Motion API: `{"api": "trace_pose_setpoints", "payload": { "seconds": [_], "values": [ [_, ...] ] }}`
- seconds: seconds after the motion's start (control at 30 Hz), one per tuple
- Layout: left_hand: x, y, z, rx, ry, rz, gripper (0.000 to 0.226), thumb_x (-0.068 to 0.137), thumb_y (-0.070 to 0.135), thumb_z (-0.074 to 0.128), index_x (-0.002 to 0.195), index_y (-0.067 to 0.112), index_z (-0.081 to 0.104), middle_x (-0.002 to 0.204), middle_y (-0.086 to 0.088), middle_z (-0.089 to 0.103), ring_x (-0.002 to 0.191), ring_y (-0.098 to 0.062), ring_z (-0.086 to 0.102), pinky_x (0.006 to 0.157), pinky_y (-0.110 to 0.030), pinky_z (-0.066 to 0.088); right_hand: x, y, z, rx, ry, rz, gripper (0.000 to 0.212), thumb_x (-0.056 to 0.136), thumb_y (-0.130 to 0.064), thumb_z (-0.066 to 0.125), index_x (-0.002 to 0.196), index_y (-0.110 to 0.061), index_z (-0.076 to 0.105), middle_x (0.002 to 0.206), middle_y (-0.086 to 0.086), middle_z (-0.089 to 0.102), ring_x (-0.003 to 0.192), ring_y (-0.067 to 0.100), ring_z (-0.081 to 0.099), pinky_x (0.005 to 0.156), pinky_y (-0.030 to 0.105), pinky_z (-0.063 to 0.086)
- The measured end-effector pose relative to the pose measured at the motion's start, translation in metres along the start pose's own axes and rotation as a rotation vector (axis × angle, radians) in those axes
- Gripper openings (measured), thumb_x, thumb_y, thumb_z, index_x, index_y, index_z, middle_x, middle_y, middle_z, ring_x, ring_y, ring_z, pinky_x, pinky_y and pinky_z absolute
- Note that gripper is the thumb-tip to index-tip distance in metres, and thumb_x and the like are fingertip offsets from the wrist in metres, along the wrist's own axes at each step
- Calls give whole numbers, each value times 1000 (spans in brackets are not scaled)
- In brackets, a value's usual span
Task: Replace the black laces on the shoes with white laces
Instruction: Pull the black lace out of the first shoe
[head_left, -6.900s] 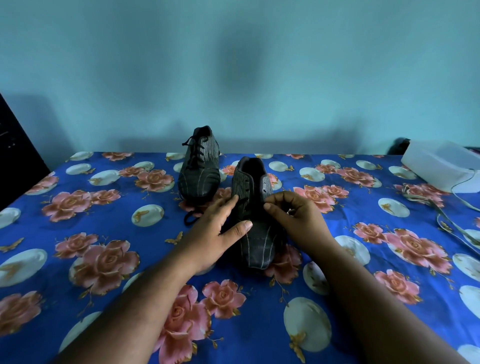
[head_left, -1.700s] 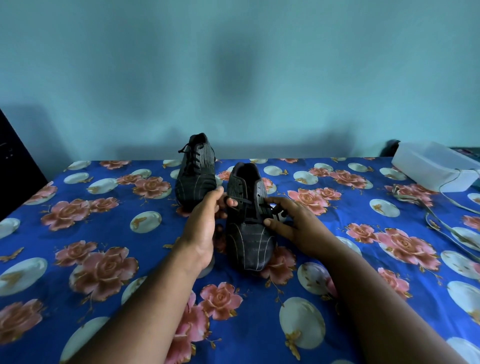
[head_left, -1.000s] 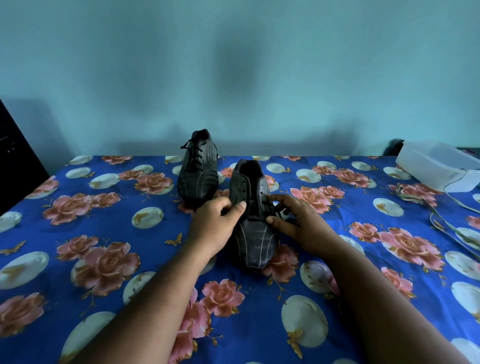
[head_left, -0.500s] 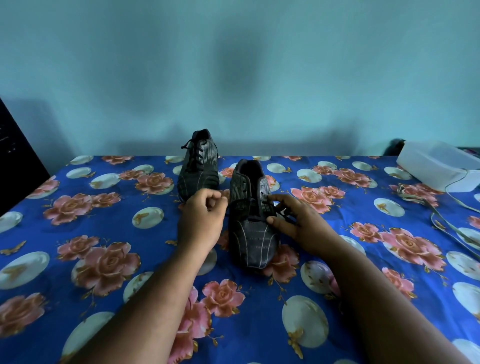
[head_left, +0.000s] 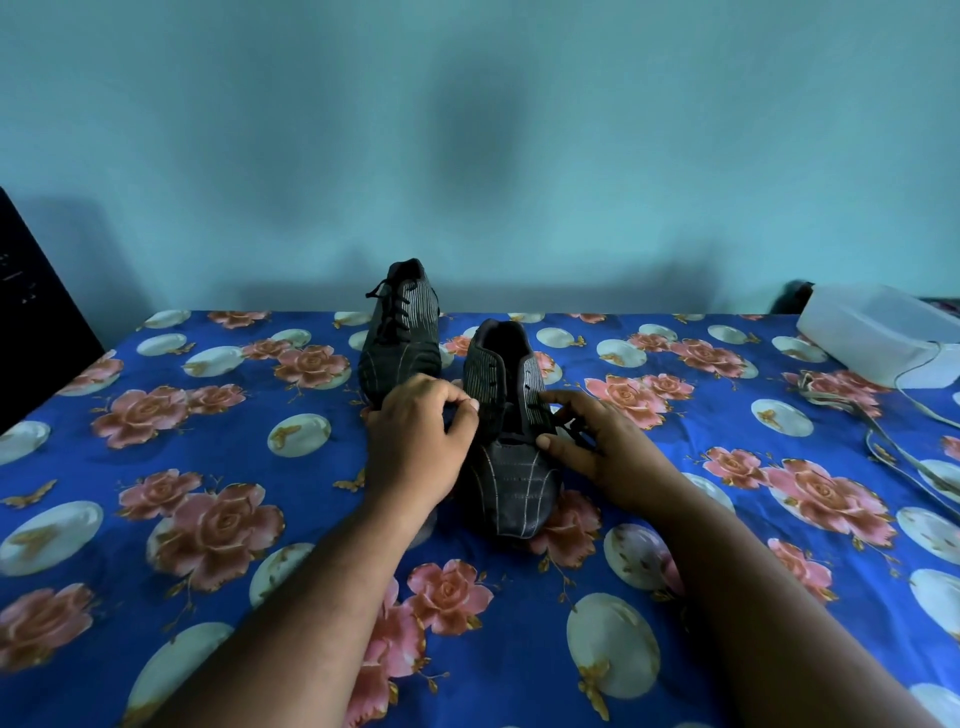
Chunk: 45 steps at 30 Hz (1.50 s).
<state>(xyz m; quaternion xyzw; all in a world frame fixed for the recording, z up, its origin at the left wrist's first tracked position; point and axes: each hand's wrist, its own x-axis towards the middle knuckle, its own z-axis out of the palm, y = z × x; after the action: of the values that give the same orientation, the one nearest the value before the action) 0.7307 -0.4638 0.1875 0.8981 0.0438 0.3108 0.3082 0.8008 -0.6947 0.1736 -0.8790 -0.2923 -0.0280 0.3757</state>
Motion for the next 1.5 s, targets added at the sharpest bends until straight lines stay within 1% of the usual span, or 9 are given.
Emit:
{"api": "trace_pose_setpoints", "payload": {
  "seconds": [0.2,0.43,0.63,0.77,0.9,1.1,1.2,1.3,1.5],
  "values": [
    [7,-24,-10,154,-50,-260,25,94,44,59,103,24,72,102,3,67,96,-26,63,78,-45,52,-1,-2,0,0,7,-6,55,89,-53,65,140,-37,52,111,-13,59,105,9,59,93,40,53],
    [3,-8,-1,-17,-53,125,39,92,60,50,111,34,72,108,11,66,105,-19,61,85,-48,52,-1,-2,0,3,6,-9,54,90,-53,66,139,-39,51,113,-13,58,105,10,59,93,43,53],
    [1,-6,2,-42,-35,105,25,89,51,55,88,29,68,92,12,66,93,-19,62,79,-48,51,-1,-2,-1,-6,7,-9,56,88,-57,64,140,-38,51,112,-16,58,105,10,59,93,43,53],
    [6,-12,1,-172,55,-115,22,95,41,59,89,21,67,81,7,63,77,-20,63,63,-33,45,-1,-1,1,19,7,-13,65,82,-75,57,138,-41,51,114,-12,61,106,9,61,94,44,53],
    [13,-24,-6,-207,104,-309,17,97,36,59,90,22,67,88,0,68,82,-25,64,64,-36,47,0,-1,2,-3,25,-7,61,85,-69,60,138,-39,53,115,-12,60,113,13,57,99,45,49],
    [9,-17,-5,-5,81,57,37,98,49,52,123,28,70,114,1,67,106,-25,62,85,-44,53,-1,-4,0,-56,43,-13,59,86,-60,61,139,-36,53,120,-12,53,117,15,50,103,44,45],
    [5,-13,3,4,39,187,34,95,51,53,109,31,77,108,8,64,102,-22,60,81,-48,52,-2,-5,0,-64,41,-13,62,85,-62,60,140,-36,52,122,-10,52,118,15,48,104,43,44],
    [4,-11,5,-18,55,197,29,91,48,57,92,28,78,102,10,62,100,-20,59,79,-49,51,-2,-6,-1,-56,40,-12,65,82,-65,56,140,-36,52,122,-11,51,118,13,47,104,40,43],
    [2,-9,4,-44,-15,143,36,85,58,55,100,33,77,107,11,64,107,-20,59,84,-50,52,-1,-4,-1,-54,32,-10,68,81,-69,54,141,-36,51,122,-10,52,117,14,48,104,41,44]
  ]
}}
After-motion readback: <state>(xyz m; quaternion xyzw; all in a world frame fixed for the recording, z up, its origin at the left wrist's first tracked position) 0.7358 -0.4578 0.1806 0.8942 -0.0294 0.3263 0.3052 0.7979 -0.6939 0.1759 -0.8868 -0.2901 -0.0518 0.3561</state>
